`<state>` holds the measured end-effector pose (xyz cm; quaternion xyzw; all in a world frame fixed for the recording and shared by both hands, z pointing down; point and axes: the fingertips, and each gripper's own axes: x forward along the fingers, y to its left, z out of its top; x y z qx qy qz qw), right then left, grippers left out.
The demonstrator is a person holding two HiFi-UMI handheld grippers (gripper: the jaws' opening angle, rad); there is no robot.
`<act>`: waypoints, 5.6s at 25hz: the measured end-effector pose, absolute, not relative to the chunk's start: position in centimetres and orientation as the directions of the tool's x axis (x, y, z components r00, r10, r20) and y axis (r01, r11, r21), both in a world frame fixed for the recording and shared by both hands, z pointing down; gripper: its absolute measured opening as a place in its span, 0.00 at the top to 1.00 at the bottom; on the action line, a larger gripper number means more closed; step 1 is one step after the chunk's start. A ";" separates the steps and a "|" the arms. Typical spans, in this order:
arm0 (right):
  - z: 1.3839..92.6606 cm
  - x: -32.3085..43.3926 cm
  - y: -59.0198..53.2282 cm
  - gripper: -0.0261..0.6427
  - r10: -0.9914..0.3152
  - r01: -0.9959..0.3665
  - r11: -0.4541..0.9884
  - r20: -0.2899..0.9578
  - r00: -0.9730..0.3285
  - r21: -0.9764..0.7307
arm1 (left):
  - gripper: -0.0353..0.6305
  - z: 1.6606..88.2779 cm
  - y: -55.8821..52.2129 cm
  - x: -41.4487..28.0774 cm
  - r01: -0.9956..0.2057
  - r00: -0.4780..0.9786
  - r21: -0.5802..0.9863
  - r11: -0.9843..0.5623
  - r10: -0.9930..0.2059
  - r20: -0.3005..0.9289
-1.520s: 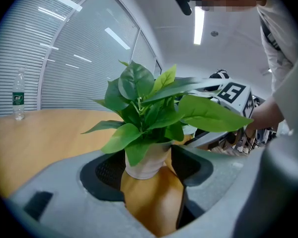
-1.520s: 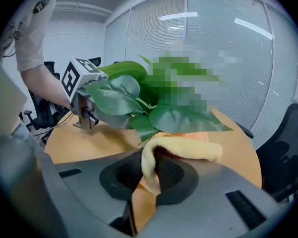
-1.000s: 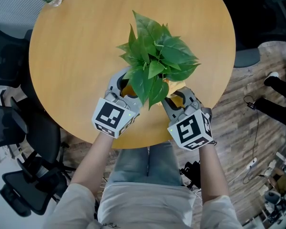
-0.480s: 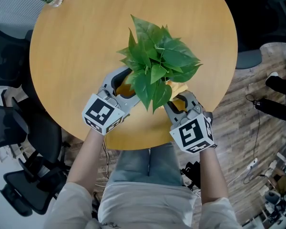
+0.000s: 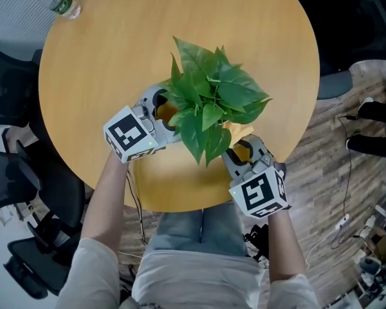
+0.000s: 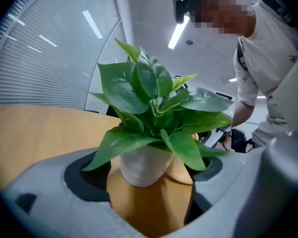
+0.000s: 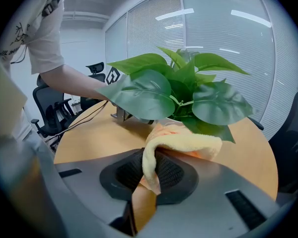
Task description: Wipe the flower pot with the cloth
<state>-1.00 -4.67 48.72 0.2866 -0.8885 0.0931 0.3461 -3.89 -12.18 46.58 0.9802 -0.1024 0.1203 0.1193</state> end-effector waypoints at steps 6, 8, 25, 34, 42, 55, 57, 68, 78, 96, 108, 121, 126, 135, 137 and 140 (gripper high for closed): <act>48.9 -1.1 -4.6 0.89 -0.441 -0.579 0.815 0.677 -0.589 0.027 | 0.27 46.3 -12.3 -3.0 -0.155 0.969 0.214 -0.965 -0.106 0.224; 48.9 -1.2 -4.6 0.89 -0.444 -0.581 0.813 0.675 -0.590 0.027 | 0.28 46.3 -12.3 -2.9 -0.148 0.972 0.223 -0.963 -0.100 0.212; 48.3 5.1 -11.0 0.89 -0.559 -0.641 0.744 0.700 -0.444 0.188 | 0.30 46.3 -12.2 -2.8 -0.218 0.961 0.228 -0.949 -0.167 0.222; 48.0 4.0 -10.8 0.89 -0.550 -0.583 0.779 0.699 -0.457 0.232 | 0.30 46.3 -11.5 -2.5 -0.352 0.917 0.207 -0.913 -0.292 0.271; 48.1 3.8 -10.2 0.89 -0.544 -0.578 0.785 0.694 -0.472 0.223 | 0.30 46.6 -11.6 -2.2 -0.486 0.856 0.210 -0.848 -0.414 0.309; 48.4 2.4 -7.9 0.89 -0.512 -0.555 0.810 0.691 -0.509 0.192 | 0.30 46.9 -11.7 -2.3 -0.630 0.762 0.221 -0.744 -0.537 0.362; 48.5 2.2 -7.5 0.89 -0.505 -0.550 0.815 0.691 -0.517 0.184 | 0.30 46.9 -11.7 -2.3 -0.634 0.759 0.225 -0.740 -0.541 0.362; 48.6 1.1 -5.7 0.89 -0.481 -0.529 0.834 0.681 -0.552 0.160 | 0.31 46.8 -11.5 -1.8 -0.686 0.717 0.239 -0.687 -0.582 0.384; 48.7 1.3 -5.8 0.89 -0.479 -0.536 0.831 0.682 -0.553 0.149 | 0.30 47.0 -11.1 -2.0 -0.689 0.715 0.254 -0.678 -0.581 0.390; 49.0 2.5 -6.2 0.89 -0.493 -0.570 0.809 0.690 -0.530 0.140 | 0.29 45.7 -11.4 -4.3 -0.316 0.926 0.149 -0.937 -0.270 0.264; 48.7 2.7 -6.1 0.89 -0.493 -0.596 0.796 0.683 -0.540 0.104 | 0.27 45.7 -12.0 -2.2 -0.175 0.966 0.178 -0.968 -0.135 0.220; 47.3 5.5 -12.3 0.89 -0.562 -0.638 0.753 0.664 -0.493 0.164 | 0.28 45.7 -12.2 -2.1 -0.183 0.967 0.187 -0.965 -0.142 0.210; 47.5 4.3 -12.2 0.89 -0.546 -0.608 0.774 0.671 -0.501 0.176 | 0.28 45.7 -12.1 -1.9 -0.211 0.962 0.180 -0.961 -0.171 0.214; 47.7 4.7 -10.8 0.89 -0.539 -0.603 0.779 0.674 -0.505 0.172 | 0.28 45.7 -11.7 -1.2 -0.290 0.941 0.179 -0.940 -0.247 0.229; 47.7 4.6 -10.4 0.89 -0.535 -0.600 0.782 0.675 -0.507 0.169 | 0.28 45.7 -11.7 -1.2 -0.305 0.936 0.178 -0.935 -0.261 0.235; 47.7 4.6 -9.8 0.89 -0.529 -0.593 0.788 0.678 -0.510 0.169 | 0.28 45.7 -11.7 -1.1 -0.336 0.926 0.179 -0.925 -0.289 0.245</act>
